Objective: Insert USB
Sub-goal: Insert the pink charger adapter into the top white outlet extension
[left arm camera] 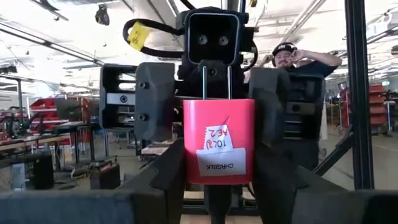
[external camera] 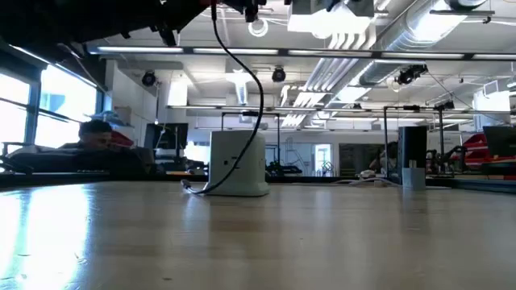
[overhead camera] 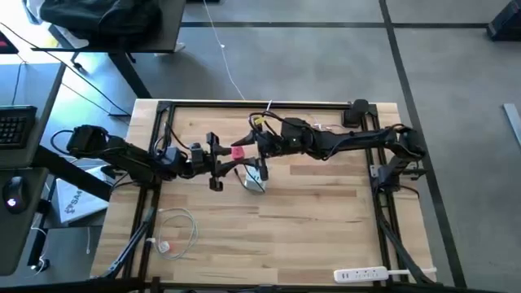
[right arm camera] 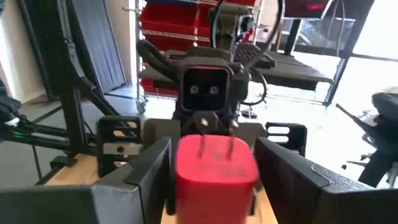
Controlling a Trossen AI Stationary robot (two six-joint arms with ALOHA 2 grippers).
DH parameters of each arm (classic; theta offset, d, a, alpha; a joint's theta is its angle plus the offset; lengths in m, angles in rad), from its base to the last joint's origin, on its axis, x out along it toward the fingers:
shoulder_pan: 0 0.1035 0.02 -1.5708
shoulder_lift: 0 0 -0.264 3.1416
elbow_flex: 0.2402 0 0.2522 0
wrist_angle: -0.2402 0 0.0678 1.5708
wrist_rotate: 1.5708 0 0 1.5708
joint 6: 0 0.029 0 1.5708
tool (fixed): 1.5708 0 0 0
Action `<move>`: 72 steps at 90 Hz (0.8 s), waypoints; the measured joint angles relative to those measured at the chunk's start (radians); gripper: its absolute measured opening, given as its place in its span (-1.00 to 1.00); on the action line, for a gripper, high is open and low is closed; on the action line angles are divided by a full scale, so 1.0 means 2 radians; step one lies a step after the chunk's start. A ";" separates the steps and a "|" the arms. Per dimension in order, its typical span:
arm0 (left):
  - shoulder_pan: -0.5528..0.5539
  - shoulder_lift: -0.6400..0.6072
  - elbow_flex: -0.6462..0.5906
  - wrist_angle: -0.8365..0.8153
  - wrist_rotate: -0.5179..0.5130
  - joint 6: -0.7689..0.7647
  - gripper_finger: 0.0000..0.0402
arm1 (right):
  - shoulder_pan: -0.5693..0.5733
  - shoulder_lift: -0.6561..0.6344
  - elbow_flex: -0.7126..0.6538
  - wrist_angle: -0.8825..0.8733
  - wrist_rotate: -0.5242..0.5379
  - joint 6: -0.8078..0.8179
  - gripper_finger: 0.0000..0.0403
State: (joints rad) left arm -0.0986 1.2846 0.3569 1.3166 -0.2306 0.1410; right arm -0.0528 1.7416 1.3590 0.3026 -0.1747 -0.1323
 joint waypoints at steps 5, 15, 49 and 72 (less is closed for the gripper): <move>0.000 0.000 0.000 0.002 0.000 0.000 -0.39 | 0.000 0.000 0.000 -0.002 0.004 0.000 -0.04; 0.000 0.000 0.000 0.003 0.000 0.001 -0.39 | -0.001 0.000 0.000 -0.003 0.003 0.000 -0.15; 0.000 0.000 -0.001 0.004 0.004 0.000 -0.35 | -0.002 -0.001 0.001 -0.015 0.001 -0.002 -0.42; 0.000 0.000 -0.001 0.000 -0.024 -0.033 -0.13 | -0.003 -0.001 0.001 -0.013 0.006 -0.016 -0.43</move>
State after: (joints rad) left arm -0.0994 1.2854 0.3557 1.3157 -0.2781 0.0753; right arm -0.0597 1.7401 1.3613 0.2760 -0.1623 -0.1645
